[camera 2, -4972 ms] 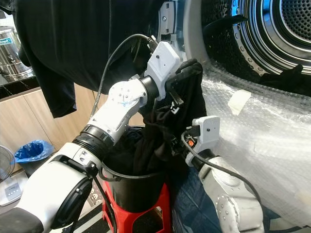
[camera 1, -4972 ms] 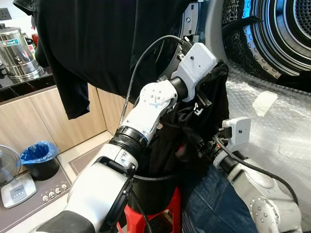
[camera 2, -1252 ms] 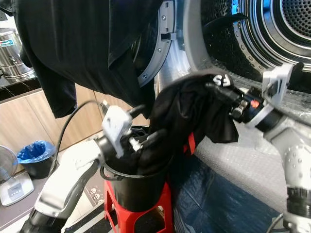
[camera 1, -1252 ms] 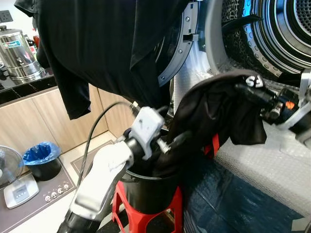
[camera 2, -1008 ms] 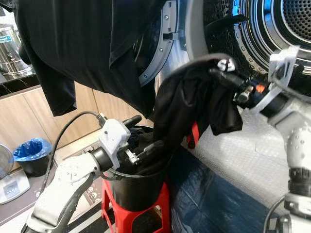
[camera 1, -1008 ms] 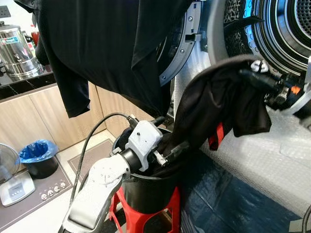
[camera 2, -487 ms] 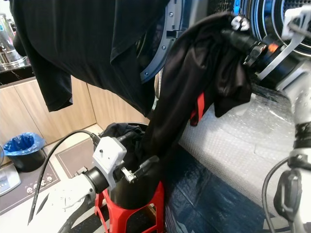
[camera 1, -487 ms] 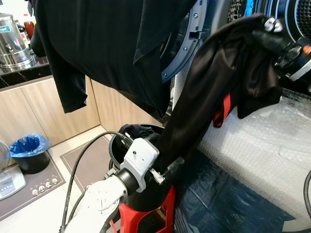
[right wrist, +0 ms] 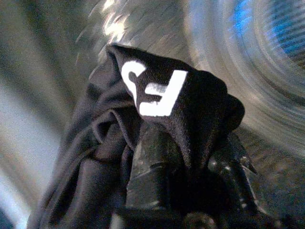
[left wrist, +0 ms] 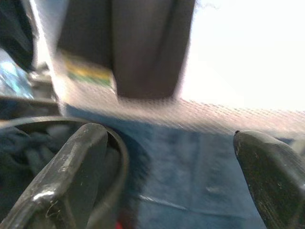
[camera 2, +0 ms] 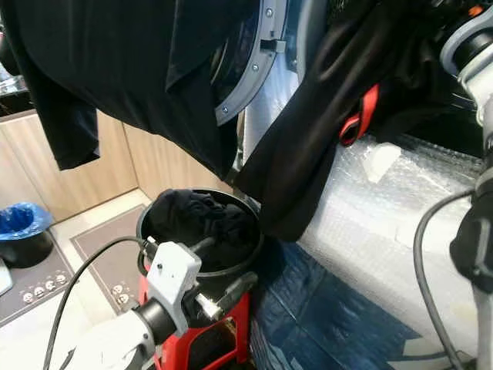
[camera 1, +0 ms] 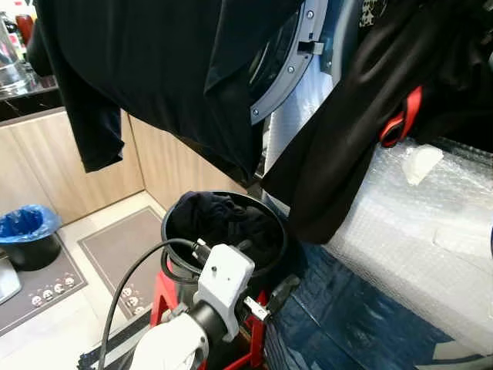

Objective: Clothes washing

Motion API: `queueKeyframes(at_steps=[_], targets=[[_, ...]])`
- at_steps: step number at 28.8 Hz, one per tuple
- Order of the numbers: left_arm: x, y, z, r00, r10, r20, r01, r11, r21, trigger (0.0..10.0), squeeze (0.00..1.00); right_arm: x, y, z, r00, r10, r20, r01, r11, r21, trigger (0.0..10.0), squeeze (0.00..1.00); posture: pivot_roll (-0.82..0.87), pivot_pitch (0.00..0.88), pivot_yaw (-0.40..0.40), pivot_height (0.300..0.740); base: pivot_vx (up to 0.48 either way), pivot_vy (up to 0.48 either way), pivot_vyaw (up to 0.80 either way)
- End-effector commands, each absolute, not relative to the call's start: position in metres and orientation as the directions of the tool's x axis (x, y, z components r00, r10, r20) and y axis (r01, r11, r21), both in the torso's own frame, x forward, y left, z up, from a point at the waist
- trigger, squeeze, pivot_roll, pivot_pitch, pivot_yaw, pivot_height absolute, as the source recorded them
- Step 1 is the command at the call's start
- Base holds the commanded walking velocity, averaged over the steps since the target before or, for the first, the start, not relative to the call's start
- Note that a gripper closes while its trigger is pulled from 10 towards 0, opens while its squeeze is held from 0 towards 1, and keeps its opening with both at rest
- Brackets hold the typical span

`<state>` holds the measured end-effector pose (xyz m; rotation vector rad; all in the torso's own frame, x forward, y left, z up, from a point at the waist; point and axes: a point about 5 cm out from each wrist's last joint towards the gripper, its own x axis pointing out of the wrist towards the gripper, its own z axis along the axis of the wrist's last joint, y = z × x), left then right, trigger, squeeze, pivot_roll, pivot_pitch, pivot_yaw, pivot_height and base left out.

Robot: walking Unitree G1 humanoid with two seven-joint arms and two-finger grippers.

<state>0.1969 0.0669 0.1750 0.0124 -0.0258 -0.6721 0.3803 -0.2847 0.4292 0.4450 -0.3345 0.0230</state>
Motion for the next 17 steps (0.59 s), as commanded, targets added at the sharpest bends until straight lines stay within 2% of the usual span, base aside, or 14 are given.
queueKeyframes(at_steps=[1,4,5,10,13,17], targets=[[0.192,0.063,0.179,0.782,-0.622,0.027,0.622,0.783,0.004,10.0,0.00,0.366,-0.299,0.457,0.896,-0.196,0.398,-0.013,0.885,0.466,10.0,0.00,0.00,0.062,-0.134,0.740,0.000,0.000,0.00],[0.188,0.062,0.178,0.790,-0.613,0.017,0.614,0.790,-0.013,10.0,0.00,0.358,-0.305,0.470,0.849,-0.314,0.425,0.049,0.847,0.529,10.0,0.00,0.01,0.067,-0.144,0.740,0.000,0.000,0.00],[0.185,0.062,0.178,0.794,-0.608,0.013,0.608,0.794,-0.024,10.0,0.00,0.352,-0.310,0.479,0.807,-0.393,0.441,0.072,0.807,0.587,10.0,0.00,0.02,0.068,-0.151,0.740,0.000,0.000,0.00],[0.181,0.065,0.176,0.814,-0.581,0.000,0.581,0.813,-0.044,10.0,0.00,0.341,-0.311,0.497,0.733,-0.473,0.489,0.072,0.769,0.636,10.0,0.00,0.04,0.071,-0.167,0.740,0.000,0.000,0.00],[0.180,0.064,0.176,0.821,-0.570,0.000,0.570,0.820,-0.053,10.0,0.00,0.343,-0.306,0.498,0.733,-0.482,0.480,0.099,0.774,0.625,10.0,0.00,0.04,0.073,-0.170,0.740,0.000,0.000,0.00],[0.178,0.064,0.177,0.827,-0.561,-0.004,0.560,0.826,-0.060,10.0,0.00,0.364,-0.280,0.483,0.803,-0.399,0.442,0.147,0.852,0.503,10.0,0.00,0.04,0.088,-0.174,0.740,0.000,0.000,0.00]])
